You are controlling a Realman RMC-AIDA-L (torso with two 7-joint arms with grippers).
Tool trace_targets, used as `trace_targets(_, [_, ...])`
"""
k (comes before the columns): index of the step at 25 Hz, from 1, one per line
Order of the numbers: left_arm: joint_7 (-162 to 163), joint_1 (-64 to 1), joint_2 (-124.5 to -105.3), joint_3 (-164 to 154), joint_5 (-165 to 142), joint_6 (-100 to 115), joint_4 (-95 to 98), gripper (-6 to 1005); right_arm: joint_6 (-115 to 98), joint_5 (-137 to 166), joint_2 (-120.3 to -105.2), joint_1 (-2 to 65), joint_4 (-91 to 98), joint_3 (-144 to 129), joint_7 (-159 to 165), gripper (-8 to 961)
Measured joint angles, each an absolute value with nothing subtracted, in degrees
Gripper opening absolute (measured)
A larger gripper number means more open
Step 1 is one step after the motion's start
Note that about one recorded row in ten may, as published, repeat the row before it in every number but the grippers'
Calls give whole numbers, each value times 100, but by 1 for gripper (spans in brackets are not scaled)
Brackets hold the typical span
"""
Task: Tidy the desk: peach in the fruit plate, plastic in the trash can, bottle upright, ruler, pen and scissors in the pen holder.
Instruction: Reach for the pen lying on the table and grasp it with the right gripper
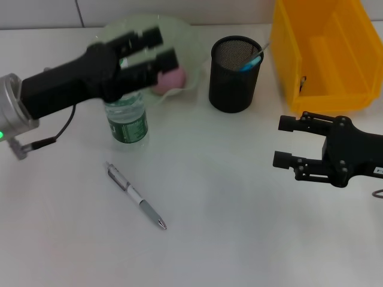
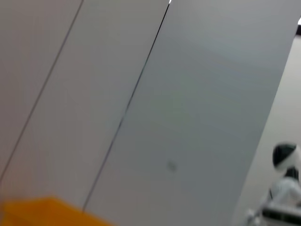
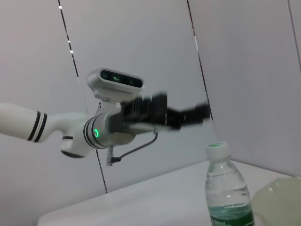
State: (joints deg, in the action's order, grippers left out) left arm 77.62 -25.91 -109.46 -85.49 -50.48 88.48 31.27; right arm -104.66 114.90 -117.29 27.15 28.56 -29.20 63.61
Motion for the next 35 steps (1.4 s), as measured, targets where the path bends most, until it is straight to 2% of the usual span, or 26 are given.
trace_targets(2, [8437, -2624, -10882, -7871, -6426, 8920, 3199, 782, -10468, 11495, -11715, 2685, 2860, -2920, 6363, 754])
trace_targets(8, [8833, -2586, -10849, -6884, -8436, 9427, 3759, 783, -10471, 11511, -11639, 2578, 2958, -2968, 6471, 754])
trace_targets(12, [8877, -2582, -10859, -6796, -8630, 9467, 3882, 782, -10510, 11641, -11560, 2560, 2971, -2979, 6639, 754])
trace_targets(17, [9870, -2723, -11030, -6245, -10141, 9511, 4707, 783, -10550, 11777, -11546, 2506, 3053, -2980, 6736, 754])
trace_targets(18, [10197, -2773, -11113, -6141, -10596, 9565, 4966, 783, -10532, 11798, -11556, 2475, 3082, -2979, 6737, 754])
trace_targets(25, [10865, -2786, -11364, -6046, -11477, 9801, 5881, 783, -10503, 11808, -11546, 2443, 3086, -2973, 6737, 754])
trace_targets(29, [11953, -2777, -11425, -5973, -11690, 9826, 6303, 783, -10501, 11811, -11546, 2434, 3128, -2950, 6726, 754])
trace_targets(35, [13688, -2850, -11404, -5954, -11768, 9856, 6569, 782, -10497, 11813, -11549, 2383, 3273, -2936, 6707, 754])
